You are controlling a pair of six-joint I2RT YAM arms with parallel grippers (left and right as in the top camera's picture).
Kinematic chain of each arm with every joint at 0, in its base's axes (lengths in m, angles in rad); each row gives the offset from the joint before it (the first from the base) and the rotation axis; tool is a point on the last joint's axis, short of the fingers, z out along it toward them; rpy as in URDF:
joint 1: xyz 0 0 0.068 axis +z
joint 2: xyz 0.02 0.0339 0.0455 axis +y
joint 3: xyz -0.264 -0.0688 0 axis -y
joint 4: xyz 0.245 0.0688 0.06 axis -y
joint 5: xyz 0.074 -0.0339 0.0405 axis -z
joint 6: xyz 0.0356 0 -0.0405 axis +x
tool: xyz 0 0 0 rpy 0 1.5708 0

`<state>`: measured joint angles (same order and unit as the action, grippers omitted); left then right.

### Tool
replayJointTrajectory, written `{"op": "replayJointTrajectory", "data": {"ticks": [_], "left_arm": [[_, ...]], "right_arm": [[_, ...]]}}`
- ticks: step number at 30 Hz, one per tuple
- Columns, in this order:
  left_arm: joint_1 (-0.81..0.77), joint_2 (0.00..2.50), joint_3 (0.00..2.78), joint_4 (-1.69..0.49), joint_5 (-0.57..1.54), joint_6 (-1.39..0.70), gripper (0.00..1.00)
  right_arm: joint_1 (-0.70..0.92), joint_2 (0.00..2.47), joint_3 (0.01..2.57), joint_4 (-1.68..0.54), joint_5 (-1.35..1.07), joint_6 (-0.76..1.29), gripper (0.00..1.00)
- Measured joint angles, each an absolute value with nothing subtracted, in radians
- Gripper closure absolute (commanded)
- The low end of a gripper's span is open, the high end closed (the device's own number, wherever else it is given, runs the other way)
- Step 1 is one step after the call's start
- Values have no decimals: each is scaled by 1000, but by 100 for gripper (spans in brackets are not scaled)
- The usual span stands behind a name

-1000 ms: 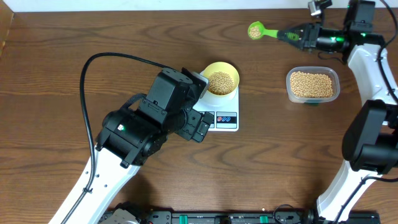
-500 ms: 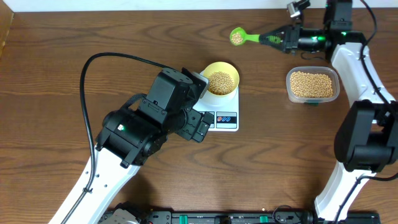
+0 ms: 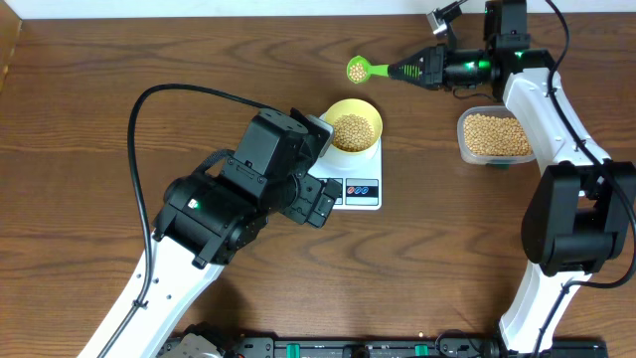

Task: Scoop item into bowl and weigh 50g on scale
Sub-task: 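Lift the filled scoop and carry it toward the yellow bowl, then tip the green scoop over the yellow bowl to pour soybeans in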

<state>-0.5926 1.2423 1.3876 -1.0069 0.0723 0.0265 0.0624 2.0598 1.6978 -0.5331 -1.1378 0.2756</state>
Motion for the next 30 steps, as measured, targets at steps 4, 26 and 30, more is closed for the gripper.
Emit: {"op": "replayJointTrajectory", "data": {"ticks": [4, 26, 30], "left_arm": [[-593, 1242, 1388, -1007, 72, 27, 2], [-593, 1242, 1388, -1007, 72, 27, 2], [-593, 1242, 1388, -1007, 72, 27, 2]], "right_arm": [[63, 2060, 1698, -616, -1115, 241, 99], [108, 2060, 1707, -846, -993, 109, 99], [117, 2060, 1742, -913, -950, 87, 99]]}}
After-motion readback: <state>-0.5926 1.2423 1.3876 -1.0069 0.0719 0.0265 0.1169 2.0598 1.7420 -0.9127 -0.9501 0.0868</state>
